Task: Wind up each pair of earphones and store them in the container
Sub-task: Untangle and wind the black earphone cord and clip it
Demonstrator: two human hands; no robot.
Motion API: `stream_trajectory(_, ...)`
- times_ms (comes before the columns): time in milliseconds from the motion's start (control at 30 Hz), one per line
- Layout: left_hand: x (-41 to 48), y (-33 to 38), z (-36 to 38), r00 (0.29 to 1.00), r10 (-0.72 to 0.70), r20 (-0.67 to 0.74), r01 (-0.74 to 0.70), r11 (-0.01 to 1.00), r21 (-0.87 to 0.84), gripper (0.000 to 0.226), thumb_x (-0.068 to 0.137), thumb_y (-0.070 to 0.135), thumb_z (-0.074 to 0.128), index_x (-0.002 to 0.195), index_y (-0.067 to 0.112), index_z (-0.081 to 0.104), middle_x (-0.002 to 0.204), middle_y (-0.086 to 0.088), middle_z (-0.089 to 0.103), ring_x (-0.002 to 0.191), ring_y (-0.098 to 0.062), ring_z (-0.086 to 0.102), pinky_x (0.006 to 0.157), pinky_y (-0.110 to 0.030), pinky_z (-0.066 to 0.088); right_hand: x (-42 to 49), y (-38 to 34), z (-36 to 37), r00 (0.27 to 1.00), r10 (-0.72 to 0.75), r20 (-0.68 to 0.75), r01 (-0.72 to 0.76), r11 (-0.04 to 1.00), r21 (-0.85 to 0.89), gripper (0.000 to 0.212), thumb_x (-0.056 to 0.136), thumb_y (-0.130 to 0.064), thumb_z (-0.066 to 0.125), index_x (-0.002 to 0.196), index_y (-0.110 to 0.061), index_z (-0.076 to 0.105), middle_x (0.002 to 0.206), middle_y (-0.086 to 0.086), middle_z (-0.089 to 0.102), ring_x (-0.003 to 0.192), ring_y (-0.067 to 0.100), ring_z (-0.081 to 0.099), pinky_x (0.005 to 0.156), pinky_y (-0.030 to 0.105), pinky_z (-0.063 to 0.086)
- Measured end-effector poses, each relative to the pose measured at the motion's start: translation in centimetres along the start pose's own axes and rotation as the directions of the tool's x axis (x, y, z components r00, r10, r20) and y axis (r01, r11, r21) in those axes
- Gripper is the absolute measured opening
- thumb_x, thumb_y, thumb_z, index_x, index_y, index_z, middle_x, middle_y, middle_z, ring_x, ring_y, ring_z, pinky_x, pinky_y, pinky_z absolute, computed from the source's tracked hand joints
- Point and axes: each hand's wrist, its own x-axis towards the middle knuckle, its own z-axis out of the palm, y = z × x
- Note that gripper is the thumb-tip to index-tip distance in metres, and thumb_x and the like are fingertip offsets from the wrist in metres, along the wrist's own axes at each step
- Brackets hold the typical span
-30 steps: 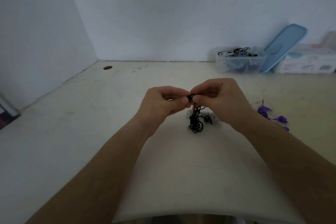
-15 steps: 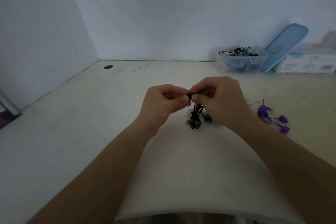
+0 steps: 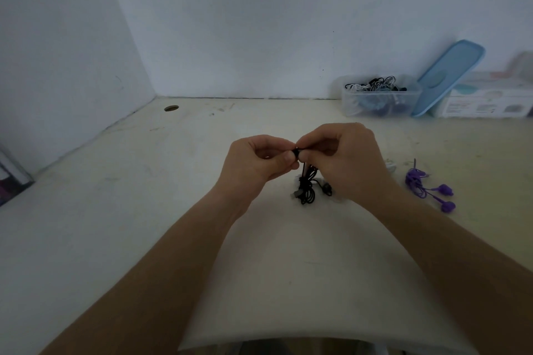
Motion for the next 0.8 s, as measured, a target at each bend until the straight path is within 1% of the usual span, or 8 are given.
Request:
stream_trajectory(100,0.10,0.21,0.02,0.999,0.039,0.010,-0.039,0.999,0.019,0.015,0.085,-0.009,0.068,0.092,0.004,0.071,0.082,-0.013,0.074,0.076,-0.021,0.073,0.076,-0.026,0.057,-0.08,0.01,-0.32,0.999,0.042,0.000,-0.042,0.989,0.143,0.024,0.078,0.002,0.077,0.082,-0.021,0.076,0.076,-0.003,0.076,0.073,0.009,0.074,0.077,0.028,0.061)
stream_trajectory(233,0.05,0.13,0.14,0.998,0.055,0.008,-0.055,0.998,0.029,0.012,0.085,-0.005,0.069,0.094,0.003,0.070,0.082,-0.013,0.074,0.077,-0.020,0.073,0.077,-0.026,0.058,-0.09,0.08,-0.52,0.999,0.034,0.010,-0.035,0.980,0.193,0.024,0.078,0.003,0.076,0.082,-0.020,0.075,0.078,-0.001,0.076,0.074,0.013,0.075,0.076,0.031,0.061)
stream_trajectory(333,0.09,-0.10,0.18,0.996,0.080,-0.028,-0.077,0.993,0.086,0.008,0.086,0.000,0.071,0.094,0.001,0.071,0.081,-0.014,0.073,0.076,-0.018,0.071,0.075,-0.025,0.057,-0.04,0.25,-0.53,1.000,0.025,0.006,-0.026,0.979,0.204,0.026,0.077,0.004,0.077,0.080,-0.021,0.073,0.077,-0.002,0.076,0.073,0.013,0.074,0.073,0.028,0.060)
stream_trajectory(433,0.11,-0.19,0.23,0.995,0.092,-0.044,-0.087,0.991,0.104,0.008,0.087,-0.001,0.070,0.094,0.003,0.072,0.080,-0.011,0.072,0.073,-0.018,0.070,0.074,-0.026,0.057,-0.02,0.38,-0.52,1.000,0.028,-0.007,-0.026,0.979,0.203,0.024,0.077,0.003,0.078,0.079,-0.021,0.073,0.077,-0.001,0.076,0.071,0.014,0.074,0.072,0.028,0.060)
stream_trajectory(533,0.07,0.05,0.18,0.996,0.077,-0.038,-0.075,0.996,0.051,0.010,0.088,-0.002,0.068,0.095,0.004,0.072,0.081,-0.014,0.073,0.075,-0.019,0.070,0.076,-0.028,0.059,-0.01,0.42,-0.60,0.999,0.040,-0.017,-0.036,0.979,0.202,0.023,0.077,0.001,0.079,0.078,-0.022,0.072,0.077,-0.001,0.076,0.071,0.013,0.074,0.073,0.031,0.061)
stream_trajectory(633,-0.05,0.33,0.14,0.998,0.056,-0.035,-0.056,0.998,-0.018,0.012,0.088,-0.004,0.067,0.096,0.004,0.073,0.083,-0.015,0.074,0.077,-0.021,0.071,0.077,-0.027,0.058,0.03,0.54,-0.57,0.999,0.047,-0.019,-0.042,0.979,0.198,0.024,0.077,0.000,0.079,0.077,-0.022,0.072,0.078,0.000,0.076,0.072,0.016,0.074,0.074,0.037,0.062)
stream_trajectory(700,-0.16,0.40,0.15,0.998,0.048,-0.033,-0.049,0.998,-0.030,0.013,0.088,-0.004,0.067,0.095,0.005,0.073,0.083,-0.015,0.074,0.077,-0.021,0.072,0.076,-0.026,0.058,0.01,0.61,-0.54,0.999,0.049,-0.010,-0.046,0.977,0.206,0.023,0.076,0.001,0.079,0.078,-0.021,0.072,0.078,0.000,0.076,0.073,0.017,0.074,0.076,0.041,0.062)
stream_trajectory(800,-0.15,0.47,0.04,0.999,0.039,-0.024,-0.040,0.999,-0.036,0.013,0.088,-0.003,0.067,0.094,0.006,0.073,0.084,-0.015,0.075,0.079,-0.022,0.072,0.076,-0.026,0.058,0.03,0.65,-0.53,0.999,0.045,-0.010,-0.042,0.975,0.218,0.022,0.076,0.002,0.079,0.079,-0.019,0.073,0.078,0.000,0.076,0.074,0.017,0.074,0.077,0.043,0.062)
